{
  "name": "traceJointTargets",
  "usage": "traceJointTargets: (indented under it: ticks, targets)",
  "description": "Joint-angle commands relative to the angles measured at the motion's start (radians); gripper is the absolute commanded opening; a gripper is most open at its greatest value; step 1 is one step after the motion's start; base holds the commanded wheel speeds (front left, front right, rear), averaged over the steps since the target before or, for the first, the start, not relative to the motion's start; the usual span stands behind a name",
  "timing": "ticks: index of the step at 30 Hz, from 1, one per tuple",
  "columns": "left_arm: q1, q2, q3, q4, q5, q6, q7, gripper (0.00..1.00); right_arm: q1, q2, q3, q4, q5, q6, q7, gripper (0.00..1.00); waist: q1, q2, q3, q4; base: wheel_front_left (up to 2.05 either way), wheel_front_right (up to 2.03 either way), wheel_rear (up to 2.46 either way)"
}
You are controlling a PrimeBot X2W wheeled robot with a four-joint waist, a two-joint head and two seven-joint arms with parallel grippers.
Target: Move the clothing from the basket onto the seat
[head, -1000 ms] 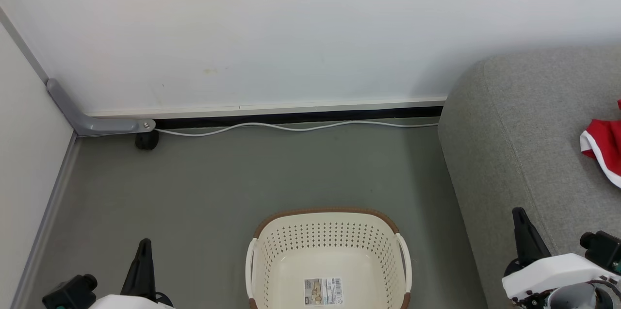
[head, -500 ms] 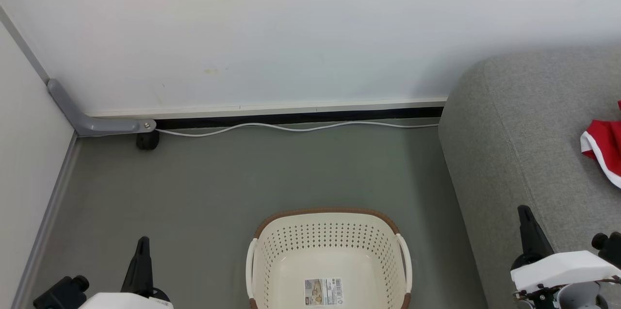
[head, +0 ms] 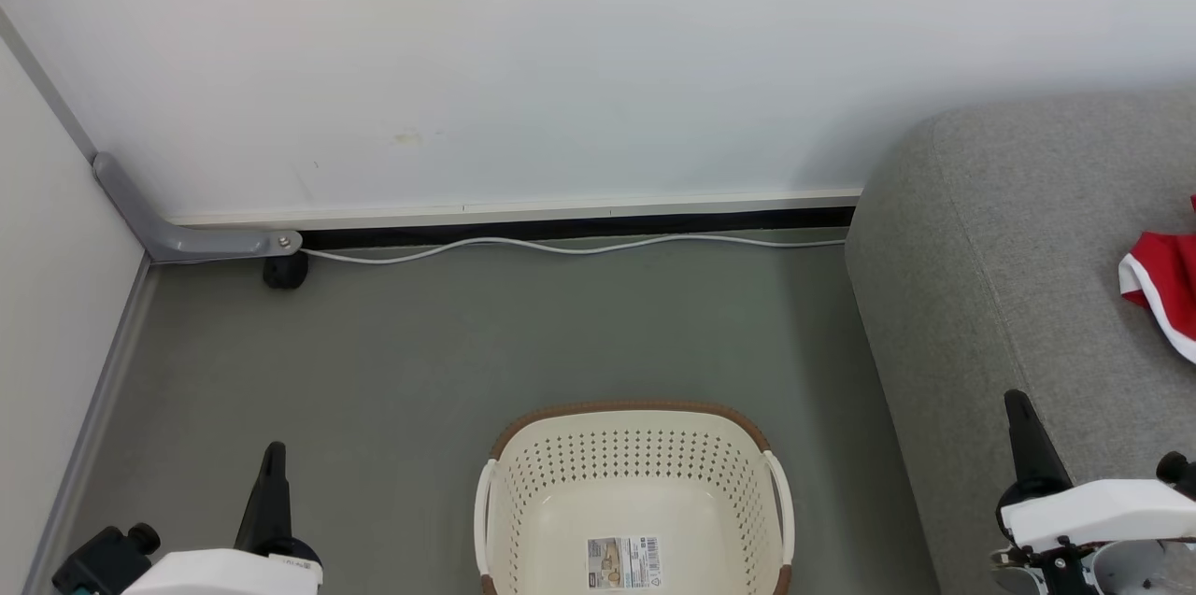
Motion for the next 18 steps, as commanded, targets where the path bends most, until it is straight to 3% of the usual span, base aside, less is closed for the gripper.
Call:
traceJointTargets:
  ticks: [1, 18]
  targets:
    - [-0.056, 0.018, 0.013, -0.031, -0.03, -0.004, 0.007, 0.0, -0.016, -0.009, 0.004, -0.033, 0.026, 0.002, 0.009, 0.0, -0.0001, 0.0, 0.0, 0.0, 0.0, 0.0, 0.0]
    - [-0.072, 0.021, 0.014, -0.049, -0.237, -0.005, 0.06, 0.0, -0.012, 0.001, -0.024, -0.062, 0.214, 0.002, 0.06, 0.0, -0.0001, 0.0, -0.002, 0.002, 0.0, 0.0, 0.0]
